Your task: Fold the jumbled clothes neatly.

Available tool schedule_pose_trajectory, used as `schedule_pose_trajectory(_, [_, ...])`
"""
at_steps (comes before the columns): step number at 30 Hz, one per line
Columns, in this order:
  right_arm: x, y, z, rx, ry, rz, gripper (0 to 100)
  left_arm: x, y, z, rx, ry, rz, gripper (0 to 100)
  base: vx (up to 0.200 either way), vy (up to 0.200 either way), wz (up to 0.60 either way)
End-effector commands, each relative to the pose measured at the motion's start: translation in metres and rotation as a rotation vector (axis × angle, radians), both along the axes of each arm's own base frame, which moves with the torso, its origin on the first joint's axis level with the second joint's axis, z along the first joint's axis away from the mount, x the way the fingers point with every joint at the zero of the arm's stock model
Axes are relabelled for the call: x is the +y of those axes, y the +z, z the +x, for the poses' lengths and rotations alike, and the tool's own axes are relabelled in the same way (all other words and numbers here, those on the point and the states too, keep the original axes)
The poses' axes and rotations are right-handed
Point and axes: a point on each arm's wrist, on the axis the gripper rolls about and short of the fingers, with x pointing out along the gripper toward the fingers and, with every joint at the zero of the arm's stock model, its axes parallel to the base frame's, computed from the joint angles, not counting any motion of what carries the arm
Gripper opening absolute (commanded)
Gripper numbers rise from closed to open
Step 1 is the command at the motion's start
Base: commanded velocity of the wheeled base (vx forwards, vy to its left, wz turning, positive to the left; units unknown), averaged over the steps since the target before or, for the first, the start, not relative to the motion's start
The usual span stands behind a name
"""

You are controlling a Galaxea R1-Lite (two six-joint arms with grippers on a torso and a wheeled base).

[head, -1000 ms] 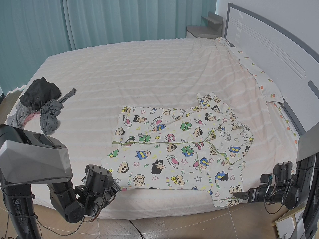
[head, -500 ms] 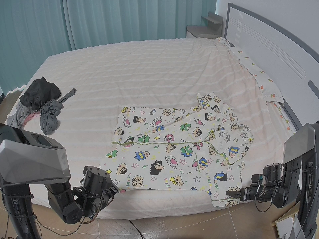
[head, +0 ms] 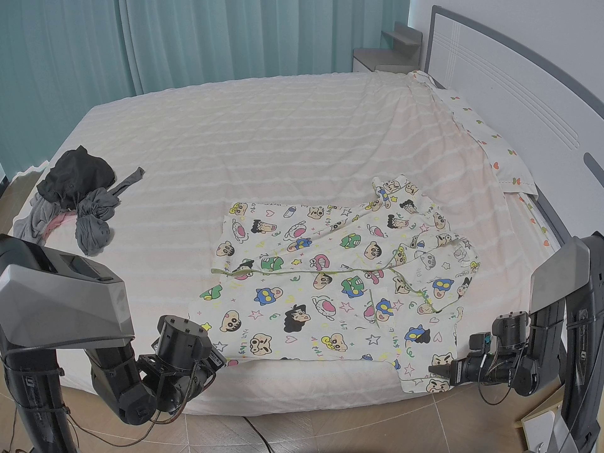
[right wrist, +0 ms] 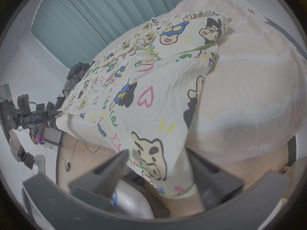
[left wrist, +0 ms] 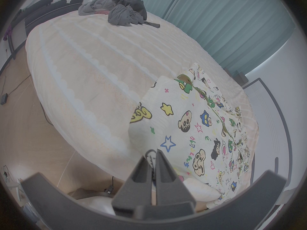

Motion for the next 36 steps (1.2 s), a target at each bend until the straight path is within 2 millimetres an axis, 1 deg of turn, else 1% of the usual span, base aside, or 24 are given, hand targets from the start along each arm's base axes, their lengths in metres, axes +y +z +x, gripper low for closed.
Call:
schedule_pose_trajectory(1, [0.0,0.0,-0.002,0.01,0.017,0.02,0,0.0,-0.001,-0.002,0.008,-0.002,0.003,0,0.0,0.0,0.0])
schedule_pose_trajectory(3, [-0.001,0.002,-0.005,0.015,0.036,0.046,0,0.001,-0.001,-0.004,0.013,-0.009,0.002,0,0.0,0.0,0.0])
schedule_pose_trajectory(5, [-0.003,0.006,-0.013,0.011,0.053,0.081,0,0.001,-0.001,-0.007,0.02,-0.017,-0.001,0,0.0,0.0,0.0])
schedule_pose_trajectory(6, [-0.003,0.006,-0.013,0.011,0.053,0.081,0,0.001,-0.001,-0.007,0.02,-0.017,-0.001,0,0.0,0.0,0.0])
schedule_pose_trajectory(7, [-0.004,0.007,-0.019,0.006,0.071,0.105,0,0.001,-0.001,-0.007,0.023,-0.018,0.0,0,0.0,0.0,0.0])
schedule_pose_trajectory(13, [-0.011,0.01,-0.034,0.04,0.07,0.136,0,0.002,-0.001,-0.01,0.03,-0.024,0.005,0,0.0,0.0,0.0])
schedule_pose_trajectory(15, [-0.013,0.016,-0.043,0.062,0.097,0.178,0,0.003,-0.002,-0.014,0.041,-0.032,0.012,0,0.0,0.0,0.0])
schedule_pose_trajectory(17, [-0.014,0.021,-0.048,0.065,0.117,0.202,0,0.003,-0.003,-0.015,0.045,-0.036,0.017,0,0.0,0.0,0.0])
schedule_pose_trajectory(22, [-0.017,0.021,-0.048,0.06,0.107,0.205,0,0.003,-0.006,-0.018,0.062,-0.043,0.025,0,0.0,0.0,0.0])
schedule_pose_trajectory(25, [-0.018,0.02,-0.051,0.09,0.113,0.201,0,0.003,-0.007,-0.024,0.079,-0.055,0.038,0,0.0,0.0,0.0])
schedule_pose_trajectory(28, [-0.018,0.025,-0.055,0.097,0.145,0.178,0,0.006,-0.01,-0.03,0.104,-0.077,0.063,0,0.0,0.0,0.0])
schedule_pose_trajectory(32, [-0.018,0.028,-0.062,0.146,0.154,0.176,0,0.008,-0.011,-0.038,0.139,-0.112,0.061,0,0.0,0.0,0.0])
schedule_pose_trajectory(36, [-0.02,0.035,-0.065,0.15,0.15,0.177,0,0.009,-0.016,-0.043,0.17,-0.121,0.076,0,0.0,0.0,0.0])
